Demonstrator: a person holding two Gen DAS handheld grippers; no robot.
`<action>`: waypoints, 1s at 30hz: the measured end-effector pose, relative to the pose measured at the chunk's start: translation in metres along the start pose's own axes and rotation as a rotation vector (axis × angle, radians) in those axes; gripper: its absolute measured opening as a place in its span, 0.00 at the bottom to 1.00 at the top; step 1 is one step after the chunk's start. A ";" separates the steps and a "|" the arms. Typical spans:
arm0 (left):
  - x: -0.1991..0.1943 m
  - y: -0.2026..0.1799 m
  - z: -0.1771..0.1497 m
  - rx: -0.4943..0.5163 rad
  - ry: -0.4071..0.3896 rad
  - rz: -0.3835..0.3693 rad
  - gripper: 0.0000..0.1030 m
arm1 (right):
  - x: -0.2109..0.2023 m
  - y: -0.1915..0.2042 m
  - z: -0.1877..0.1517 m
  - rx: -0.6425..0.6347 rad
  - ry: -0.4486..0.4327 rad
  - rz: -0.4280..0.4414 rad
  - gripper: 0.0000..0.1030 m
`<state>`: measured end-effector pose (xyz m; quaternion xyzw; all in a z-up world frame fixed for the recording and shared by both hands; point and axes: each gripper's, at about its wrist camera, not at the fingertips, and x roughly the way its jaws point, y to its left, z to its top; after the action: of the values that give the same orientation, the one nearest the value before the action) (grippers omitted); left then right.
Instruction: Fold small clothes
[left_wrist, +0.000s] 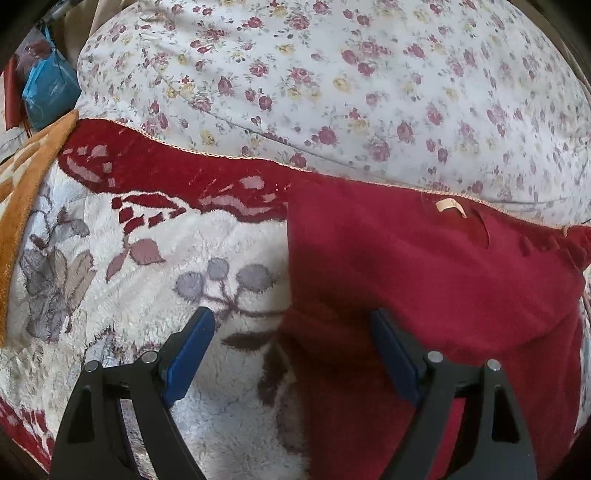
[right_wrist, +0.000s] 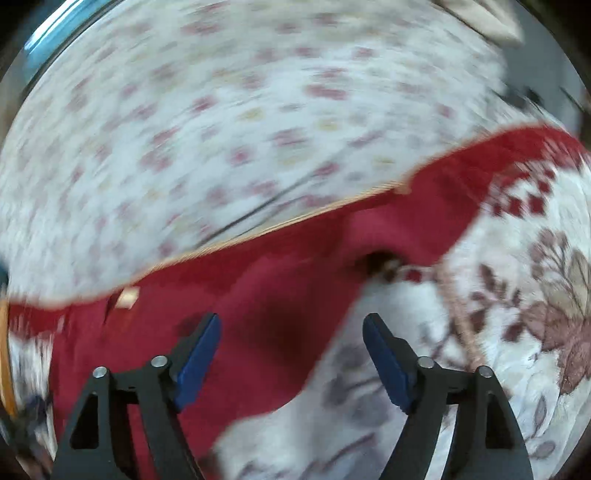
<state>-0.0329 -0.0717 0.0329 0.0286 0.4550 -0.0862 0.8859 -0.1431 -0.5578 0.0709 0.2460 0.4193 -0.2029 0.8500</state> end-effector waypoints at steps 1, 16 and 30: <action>0.000 0.000 0.000 0.001 0.000 0.004 0.83 | 0.011 -0.017 0.010 0.073 0.017 0.004 0.82; 0.012 -0.001 0.001 0.000 0.013 0.024 0.83 | 0.083 -0.089 0.046 0.555 -0.013 0.243 0.15; -0.014 0.021 0.010 -0.089 -0.058 0.015 0.83 | -0.055 -0.040 0.056 0.093 -0.205 0.080 0.09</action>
<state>-0.0288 -0.0505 0.0495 -0.0098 0.4320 -0.0600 0.8998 -0.1624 -0.6154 0.1354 0.2798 0.3101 -0.2121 0.8835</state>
